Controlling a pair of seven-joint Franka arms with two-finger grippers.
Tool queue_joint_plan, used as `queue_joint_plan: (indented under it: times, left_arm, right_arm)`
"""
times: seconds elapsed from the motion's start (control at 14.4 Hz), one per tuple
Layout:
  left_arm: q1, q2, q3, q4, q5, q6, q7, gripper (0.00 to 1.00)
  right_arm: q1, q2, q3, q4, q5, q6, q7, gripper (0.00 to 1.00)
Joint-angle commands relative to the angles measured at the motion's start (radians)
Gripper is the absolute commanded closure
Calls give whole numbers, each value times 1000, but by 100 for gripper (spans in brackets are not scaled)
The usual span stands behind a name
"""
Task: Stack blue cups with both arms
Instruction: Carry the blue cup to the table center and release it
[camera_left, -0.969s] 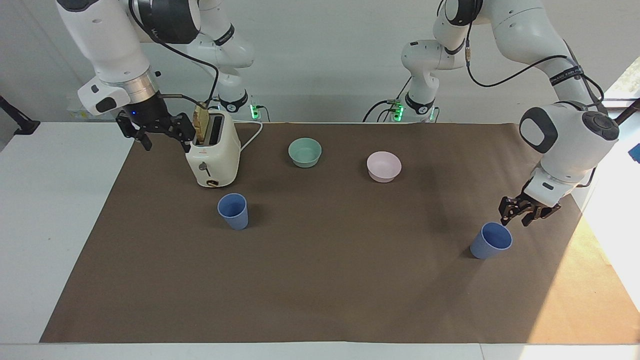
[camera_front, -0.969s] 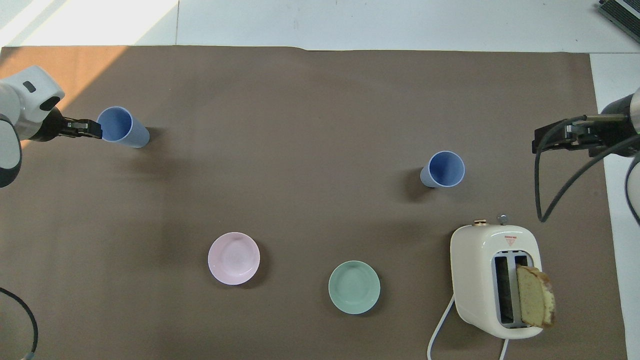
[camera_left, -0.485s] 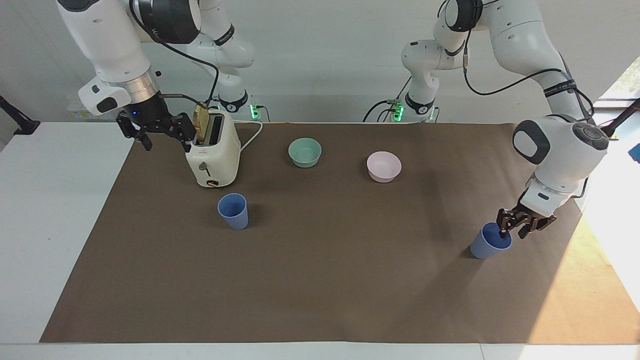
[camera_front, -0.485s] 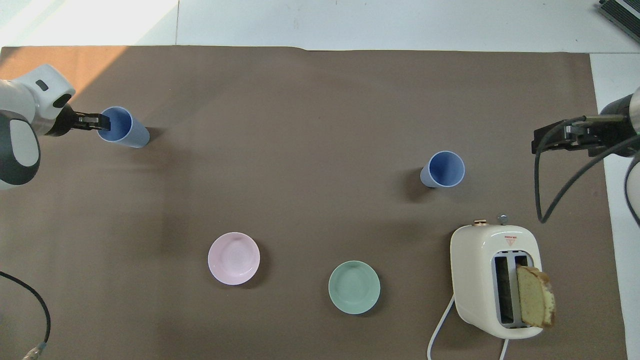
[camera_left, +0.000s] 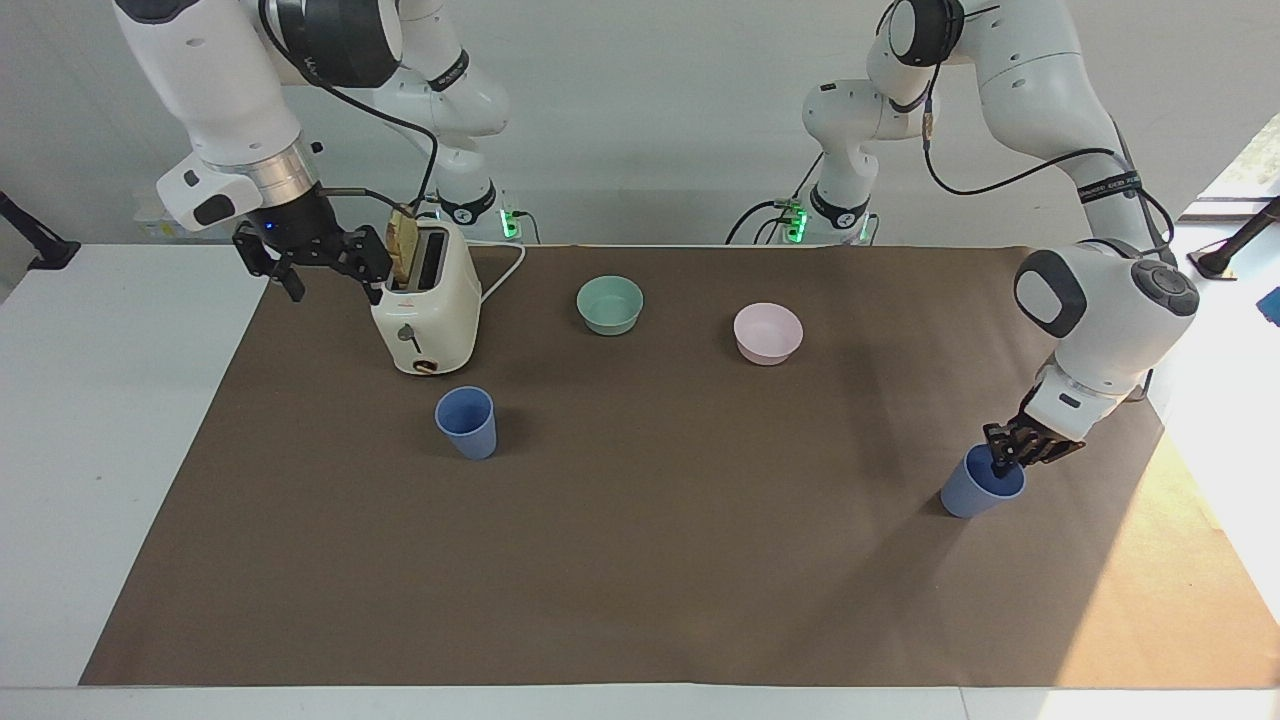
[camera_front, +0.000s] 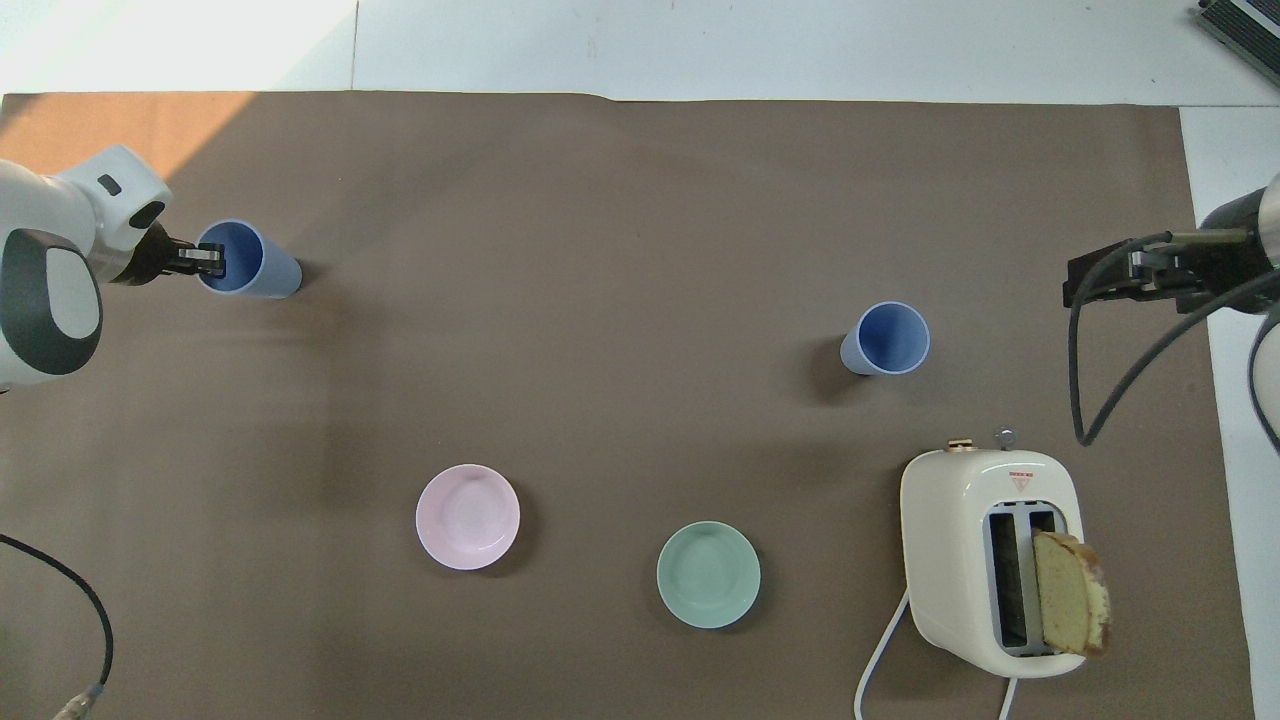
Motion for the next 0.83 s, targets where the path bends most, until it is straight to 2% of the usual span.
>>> queue_joint_plan:
  times: [0.0,0.21,0.76]
  left_arm:
    - [-21,-22,8,-3,-10,-40,7,100]
    - [-67,-74,8,-4,-9,-88,-13,100]
    - [-407,-90,10,-30,-1,-80,-493,100]
  right_arm:
    - [-11,-16,3,-20,20,8,-21,0]
    - [-12,-16,3,-18,20,8,-21,0]
    - [-11,-16,3,-20,20,8,-21,0]
